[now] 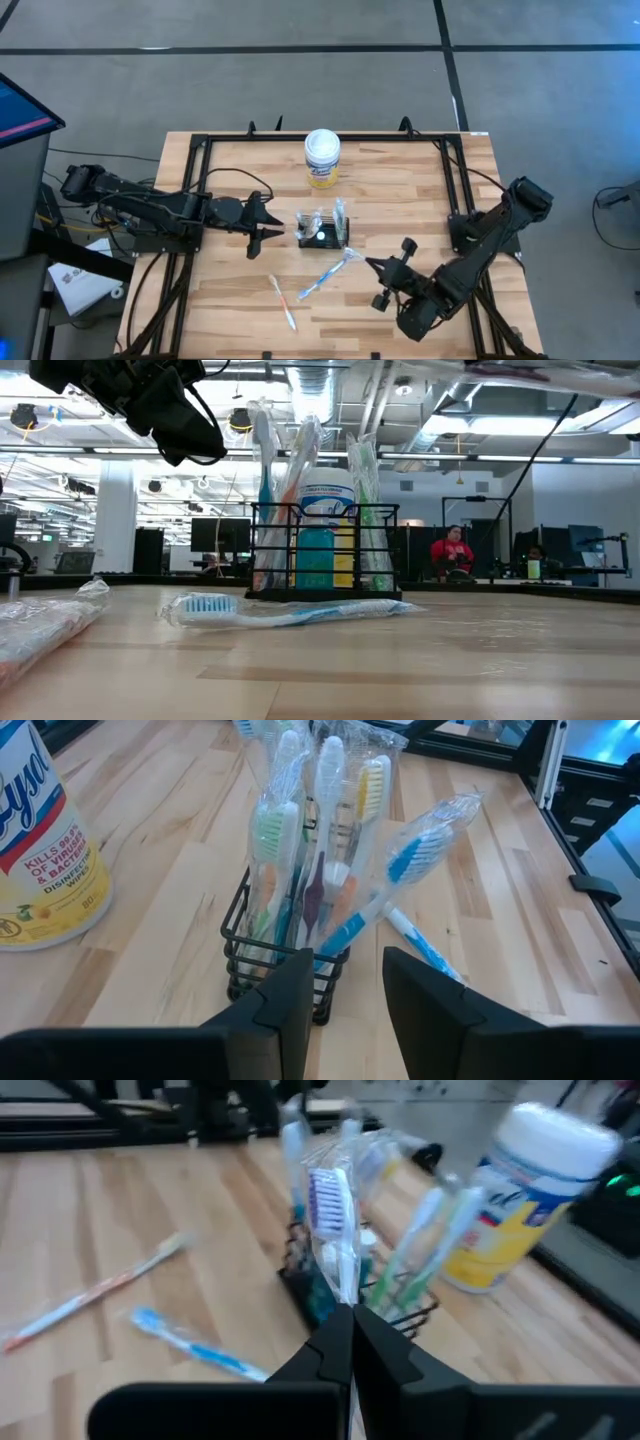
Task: Pick & Place toothbrushing station
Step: Put the violet toothbrush into the black mesh organizer
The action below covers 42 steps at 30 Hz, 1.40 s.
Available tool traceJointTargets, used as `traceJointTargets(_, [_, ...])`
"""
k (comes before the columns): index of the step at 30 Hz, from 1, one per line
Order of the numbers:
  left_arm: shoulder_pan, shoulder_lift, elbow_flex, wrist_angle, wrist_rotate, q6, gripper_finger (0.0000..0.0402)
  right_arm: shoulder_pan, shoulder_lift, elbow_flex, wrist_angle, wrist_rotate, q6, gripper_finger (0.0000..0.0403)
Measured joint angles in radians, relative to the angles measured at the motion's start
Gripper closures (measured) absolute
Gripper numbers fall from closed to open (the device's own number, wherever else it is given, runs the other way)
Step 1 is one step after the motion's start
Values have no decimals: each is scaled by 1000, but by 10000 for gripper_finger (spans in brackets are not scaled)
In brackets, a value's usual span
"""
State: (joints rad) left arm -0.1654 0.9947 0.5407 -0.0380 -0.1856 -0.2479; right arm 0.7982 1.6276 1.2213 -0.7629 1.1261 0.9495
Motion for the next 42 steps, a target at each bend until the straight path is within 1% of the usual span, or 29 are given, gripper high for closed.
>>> traceJointTargets(4, [0, 0, 0, 0, 0, 3, 285, 36, -28, -1, -73, 70, 111, 403])
traceJointTargets(5, [0, 0, 0, 0, 0, 4, 285, 42, -35, 1, -67, 88, 114, 403])
traceJointTargets(8, [2, 0, 0, 0, -6, 5, 285, 52, -44, 0, -65, 88, 89, 403])
traceJointTargets(12, [2, 0, 0, 0, -8, 7, 285, 30, -65, 0, -96, 105, 68, 403])
traceJointTargets(15, [2, 0, 0, 0, -9, 7, 285, 7, -94, -41, -91, 98, 70, 403])
traceJointTargets(16, [2, 0, 0, 0, -9, 7, 285, 0, -109, -66, -53, 84, 69, 403])
traceJointTargets(18, [2, 0, 0, 1, -9, 7, 285, -8, -134, -129, 103, 74, 5, 403])
traceJointTargets(20, [2, 0, 0, 0, -10, 7, 285, -23, -148, -203, 302, 33, -131, 403])
traceJointTargets(22, [2, 0, 0, 1, -20, 12, 285, -51, -170, -282, 493, -46, -271, 403])
traceJointTargets(24, [2, 0, 0, 1, -24, 21, 285, -89, -204, -373, 708, -109, -372, 403])
traceJointTargets(28, [2, 0, 0, 1, -24, 24, 285, -171, -260, -544, 1159, -288, -645, 403])
traceJointTargets(30, [2, 0, 0, 1, -24, 27, 285, -208, -284, -603, 1347, -374, -746, 403])
traceJointTargets(34, [2, 0, 0, 1, -24, 27, 285, -272, -287, -675, 1580, -457, -900, 403])
traceJointTargets(37, [2, 0, 0, 1, -24, 27, 285, -325, -273, -691, 1696, -492, -955, 403])
traceJointTargets(39, [2, 0, 0, 1, -24, 27, 285, -365, -254, -692, 1737, -550, -986, 403])
traceJointTargets(42, [2, 0, 0, 1, -24, 27, 285, -428, -201, -692, 1860, -669, -1024, 403])
